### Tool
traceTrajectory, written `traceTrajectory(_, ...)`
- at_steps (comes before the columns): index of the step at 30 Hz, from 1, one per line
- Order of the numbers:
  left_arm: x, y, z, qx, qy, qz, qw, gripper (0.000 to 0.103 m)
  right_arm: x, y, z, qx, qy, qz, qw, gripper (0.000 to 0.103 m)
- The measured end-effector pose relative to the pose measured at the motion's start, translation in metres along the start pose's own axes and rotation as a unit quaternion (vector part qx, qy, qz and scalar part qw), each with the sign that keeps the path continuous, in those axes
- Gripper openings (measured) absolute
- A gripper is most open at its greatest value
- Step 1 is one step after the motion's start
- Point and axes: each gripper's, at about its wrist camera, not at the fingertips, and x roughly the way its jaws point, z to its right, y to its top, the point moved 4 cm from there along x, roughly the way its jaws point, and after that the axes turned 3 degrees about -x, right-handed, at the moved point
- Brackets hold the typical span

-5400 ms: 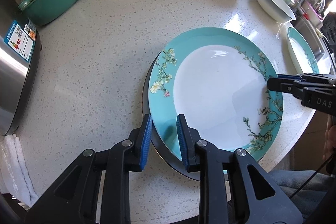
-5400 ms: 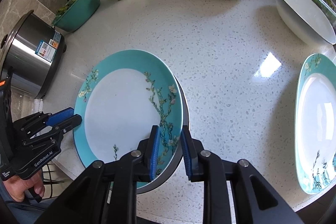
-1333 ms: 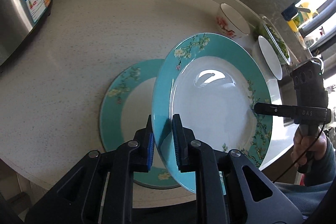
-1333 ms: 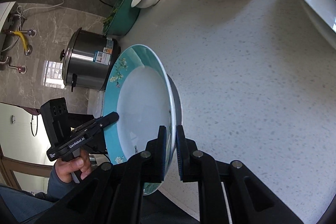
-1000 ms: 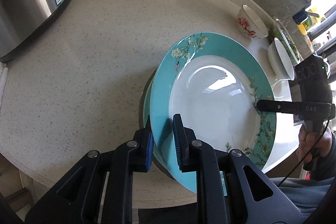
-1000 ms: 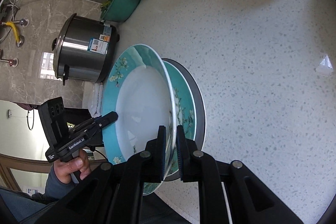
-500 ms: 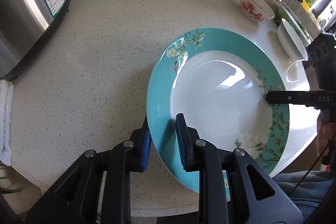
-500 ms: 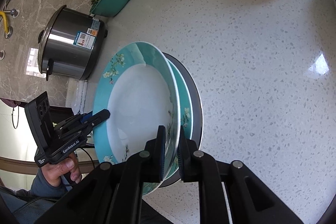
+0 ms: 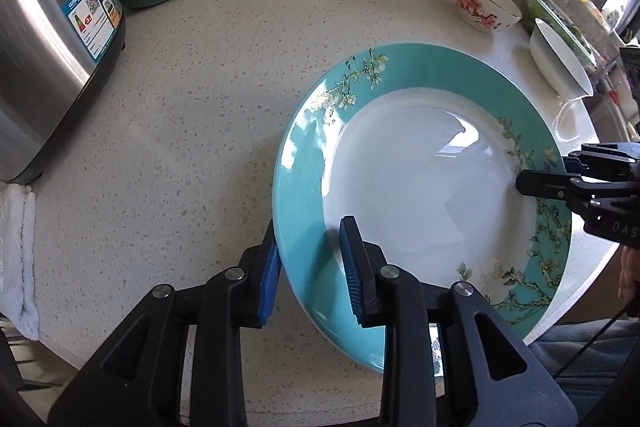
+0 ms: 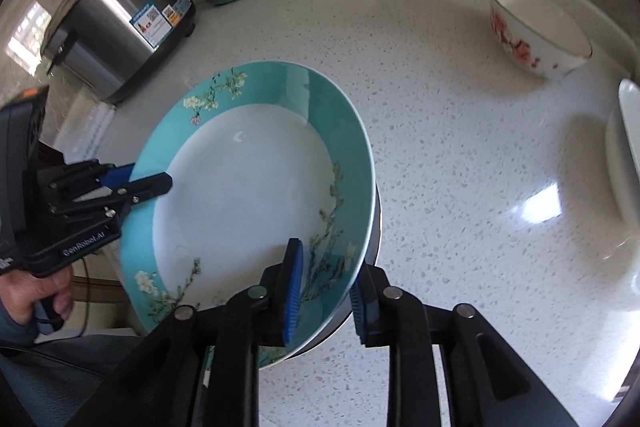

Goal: Organize plates and bowls
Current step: 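Carry the second teal plate with both grippers and lower it onto the plate stack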

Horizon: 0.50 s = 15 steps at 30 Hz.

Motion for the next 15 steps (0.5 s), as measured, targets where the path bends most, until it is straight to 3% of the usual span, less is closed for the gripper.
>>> traceTrajectory(3,0.002,0.003,0.003,0.006,0.001,0.001,1.0,0.026,0.001,0.001,-0.004,-0.02,-0.037,-0.003,0.999,0.03)
traceTrajectory(11,0.002,0.005,0.011,0.029,0.006,0.008,0.9995,0.026,0.009,0.005,-0.008,-0.031,-0.087,-0.018,0.996,0.037)
traceTrajectory(15,0.002,0.005,0.013,0.03,0.008,0.008,0.9995,0.03,0.01,0.005,-0.009,-0.032,-0.087,-0.017,0.996,0.039)
